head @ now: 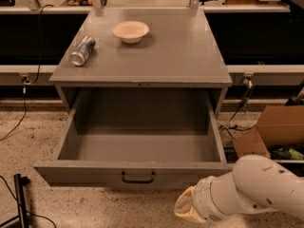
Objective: Close top drawer
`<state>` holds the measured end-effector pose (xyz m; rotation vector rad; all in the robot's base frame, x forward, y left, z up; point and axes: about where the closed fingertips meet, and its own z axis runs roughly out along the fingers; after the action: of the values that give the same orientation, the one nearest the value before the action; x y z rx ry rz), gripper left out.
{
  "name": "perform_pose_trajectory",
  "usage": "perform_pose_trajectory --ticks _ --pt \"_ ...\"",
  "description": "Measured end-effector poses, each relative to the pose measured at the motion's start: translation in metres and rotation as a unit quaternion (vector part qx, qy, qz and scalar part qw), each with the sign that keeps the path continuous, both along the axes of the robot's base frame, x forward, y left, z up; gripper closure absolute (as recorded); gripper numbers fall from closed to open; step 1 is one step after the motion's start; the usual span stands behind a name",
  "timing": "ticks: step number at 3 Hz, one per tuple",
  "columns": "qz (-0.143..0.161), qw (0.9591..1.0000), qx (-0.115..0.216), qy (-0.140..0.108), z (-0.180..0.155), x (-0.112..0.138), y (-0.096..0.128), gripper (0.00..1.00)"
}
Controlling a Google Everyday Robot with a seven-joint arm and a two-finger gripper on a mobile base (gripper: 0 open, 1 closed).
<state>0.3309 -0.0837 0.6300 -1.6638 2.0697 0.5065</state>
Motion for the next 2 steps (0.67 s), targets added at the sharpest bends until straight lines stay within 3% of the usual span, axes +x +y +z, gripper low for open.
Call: perform_pose_trajectory --ticks 2 --pt "-0.031 0.9974 0.034 -0.056 -0.029 0.032 -0.008 1.00"
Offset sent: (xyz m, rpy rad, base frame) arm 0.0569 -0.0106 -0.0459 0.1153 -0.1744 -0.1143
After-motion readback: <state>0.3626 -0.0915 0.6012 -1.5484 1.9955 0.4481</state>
